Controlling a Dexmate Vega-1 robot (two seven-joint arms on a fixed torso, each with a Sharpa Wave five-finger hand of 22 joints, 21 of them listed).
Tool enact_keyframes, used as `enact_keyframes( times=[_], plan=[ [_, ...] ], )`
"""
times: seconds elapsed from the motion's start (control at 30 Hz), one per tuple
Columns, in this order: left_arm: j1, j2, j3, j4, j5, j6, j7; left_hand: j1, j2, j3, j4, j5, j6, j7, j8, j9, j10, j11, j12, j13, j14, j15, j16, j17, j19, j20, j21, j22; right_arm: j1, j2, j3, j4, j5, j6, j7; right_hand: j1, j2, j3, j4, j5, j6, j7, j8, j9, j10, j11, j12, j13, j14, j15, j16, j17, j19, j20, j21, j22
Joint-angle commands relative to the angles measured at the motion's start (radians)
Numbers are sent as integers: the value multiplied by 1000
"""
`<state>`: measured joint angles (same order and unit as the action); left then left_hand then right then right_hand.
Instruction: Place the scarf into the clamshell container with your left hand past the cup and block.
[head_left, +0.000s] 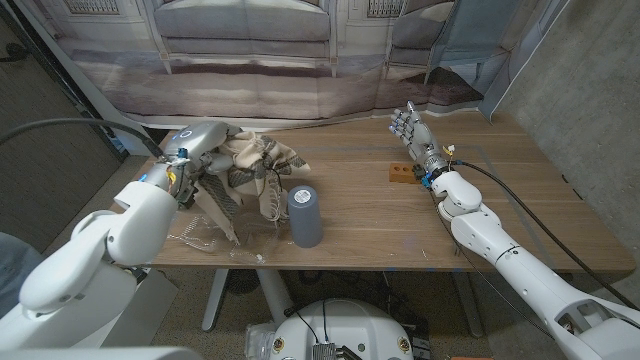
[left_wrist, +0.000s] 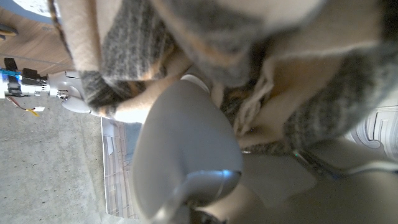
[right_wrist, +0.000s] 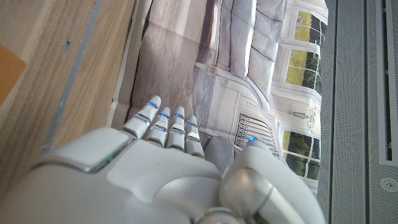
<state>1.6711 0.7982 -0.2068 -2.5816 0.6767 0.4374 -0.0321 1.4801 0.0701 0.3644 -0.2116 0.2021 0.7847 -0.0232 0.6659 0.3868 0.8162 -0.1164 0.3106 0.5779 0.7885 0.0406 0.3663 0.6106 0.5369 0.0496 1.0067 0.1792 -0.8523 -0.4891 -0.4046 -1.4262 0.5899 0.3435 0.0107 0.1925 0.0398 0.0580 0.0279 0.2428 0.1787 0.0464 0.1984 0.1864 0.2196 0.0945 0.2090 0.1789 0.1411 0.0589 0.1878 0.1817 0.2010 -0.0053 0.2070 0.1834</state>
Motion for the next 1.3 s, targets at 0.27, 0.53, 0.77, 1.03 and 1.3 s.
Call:
enact_keyframes(
  times=[0.27, 0.53, 0.77, 1.03, 1.3],
  plan=[
    [47, -75, -16, -35, 73, -13, -43, -2, 14, 90, 65, 7, 45, 30, 10, 5, 30, -18, -2, 11, 141, -234, 0, 23, 85, -157, 14, 2, 11, 12, -4, 30, 1, 11, 11, 9, 4, -5, 0, 0, 0, 9, -5, 3, 9, -3, 2, 6, 8, -2, 0, 3, 6, -2, 0, 5],
    [117, -134, -19, -70, 137, -11, -27, -5, 13, 93, 65, 7, 48, 29, 11, 5, 35, -23, -3, 17, 142, -234, -2, 26, 81, -156, 20, 2, 6, 9, 1, 28, 9, 14, 14, 9, 4, -6, 0, 0, 1, 8, -5, 3, 9, -4, 2, 6, 8, -2, 0, 3, 6, -1, 0, 5],
    [149, -172, 2, -93, 208, -16, -16, -8, 13, 95, 66, 7, 50, 29, 11, 3, 35, -23, -7, 19, 143, -233, -4, 29, 78, -155, 25, 2, 7, 8, -1, 32, 12, 18, 25, 8, 4, -7, 0, 0, 1, 7, -5, 3, 9, -3, 2, 6, 8, -2, 0, 3, 5, -1, 0, 5],
    [171, -214, 28, -91, 248, -29, -2, -15, 11, 97, 68, 7, 51, 25, 12, 2, 38, -25, -10, 22, 143, -231, -6, 31, 75, -153, 31, 3, 7, 5, -2, 33, 13, 16, 33, 8, 5, -7, -1, 0, 2, 5, -4, 3, 9, -3, 2, 6, 8, -3, 0, 3, 6, -2, 0, 5],
    [194, -241, 56, -108, 315, -29, 10, -22, 8, 99, 69, 8, 54, 24, 13, 0, 41, -28, -13, 26, 147, -232, -8, 34, 71, -152, 37, 2, 3, -5, 4, 21, 15, 8, 28, 8, 5, -8, -1, 0, 3, 5, -3, 3, 10, -3, 2, 6, 7, -2, 0, 3, 5, -1, -1, 5]
  ],
)
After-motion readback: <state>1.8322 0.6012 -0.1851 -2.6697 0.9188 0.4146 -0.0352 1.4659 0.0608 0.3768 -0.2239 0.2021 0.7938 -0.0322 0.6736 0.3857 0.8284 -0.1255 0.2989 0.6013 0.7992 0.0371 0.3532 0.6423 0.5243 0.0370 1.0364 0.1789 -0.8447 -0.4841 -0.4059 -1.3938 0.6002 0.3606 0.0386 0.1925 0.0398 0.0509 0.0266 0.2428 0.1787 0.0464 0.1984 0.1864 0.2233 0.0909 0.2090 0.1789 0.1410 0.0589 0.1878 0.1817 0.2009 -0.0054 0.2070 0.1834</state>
